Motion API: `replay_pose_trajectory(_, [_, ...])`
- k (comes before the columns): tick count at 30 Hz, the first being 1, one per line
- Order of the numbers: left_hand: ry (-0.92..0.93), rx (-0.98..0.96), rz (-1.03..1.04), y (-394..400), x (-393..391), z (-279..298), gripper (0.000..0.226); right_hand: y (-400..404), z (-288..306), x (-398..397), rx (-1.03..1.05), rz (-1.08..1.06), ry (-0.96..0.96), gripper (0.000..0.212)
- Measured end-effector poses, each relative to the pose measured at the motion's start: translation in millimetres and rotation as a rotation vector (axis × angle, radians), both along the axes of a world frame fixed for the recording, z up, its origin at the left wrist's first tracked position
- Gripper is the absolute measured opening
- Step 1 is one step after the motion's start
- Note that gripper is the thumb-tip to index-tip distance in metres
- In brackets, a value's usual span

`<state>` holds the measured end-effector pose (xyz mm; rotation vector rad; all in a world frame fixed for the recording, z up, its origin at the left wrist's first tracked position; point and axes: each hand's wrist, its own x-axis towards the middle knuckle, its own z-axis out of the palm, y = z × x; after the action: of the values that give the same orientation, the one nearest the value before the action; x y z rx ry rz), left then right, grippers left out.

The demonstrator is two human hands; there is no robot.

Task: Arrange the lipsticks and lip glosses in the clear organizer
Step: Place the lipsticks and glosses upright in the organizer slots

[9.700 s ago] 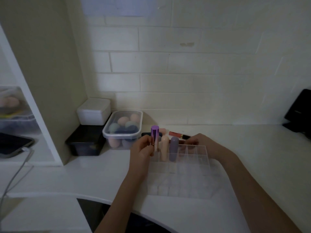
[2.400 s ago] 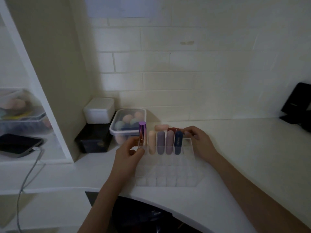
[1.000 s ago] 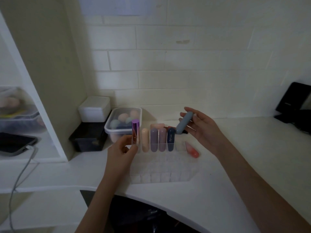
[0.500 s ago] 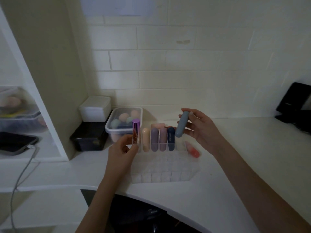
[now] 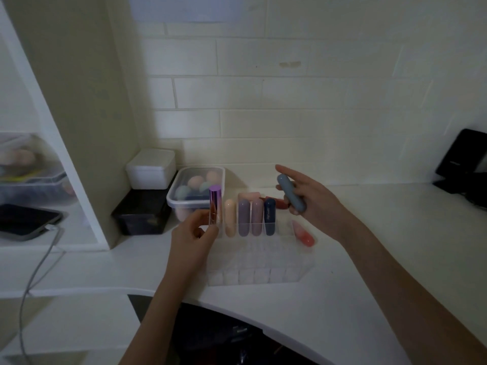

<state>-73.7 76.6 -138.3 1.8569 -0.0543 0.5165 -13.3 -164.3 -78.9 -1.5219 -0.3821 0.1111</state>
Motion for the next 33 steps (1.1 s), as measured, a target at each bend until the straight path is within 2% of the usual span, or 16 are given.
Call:
replay_pose_trajectory(2, [0.005,0.003,0.003,0.0,0.4,0.0,0.026,-3.3,-1.6,-0.9,-0.09,0.005,-0.083,0.041])
replay_pose_trajectory(5, [0.005,0.001,0.011,-0.5,1.4,-0.5,0.023,-4.5,-0.3,0.5,0.015,-0.036,-0.091,0.035])
replay_pose_trajectory(9, [0.009,-0.016,0.001,0.0,0.8,-0.8,0.024,-4.3,1.8,0.8,-0.035,-0.07,-0.164,0.027])
replay_pose_trajectory(15, [0.001,0.01,-0.011,-0.2,-0.7,1.9,0.024,-7.0,4.2,-0.1,0.106,0.001,-0.113,0.046])
replay_pose_trajectory(20, [0.005,0.003,-0.009,-0.5,-0.9,0.3,0.023,-9.0,8.1,-3.0,0.267,0.108,-0.088,0.04])
replay_pose_trajectory(23, [-0.001,0.007,-0.009,0.1,-0.9,-0.4,0.024,-10.8,11.3,-4.1,0.328,0.168,-0.053,0.049])
replay_pose_trajectory(25, [-0.01,0.018,-0.012,-0.4,-0.9,0.8,0.022,-11.1,11.9,-4.5,0.309,0.191,-0.054,0.052])
replay_pose_trajectory(33, [-0.006,0.006,-0.01,0.2,-0.6,0.0,0.024,-3.5,8.6,-6.5,0.166,0.084,-0.062,0.03])
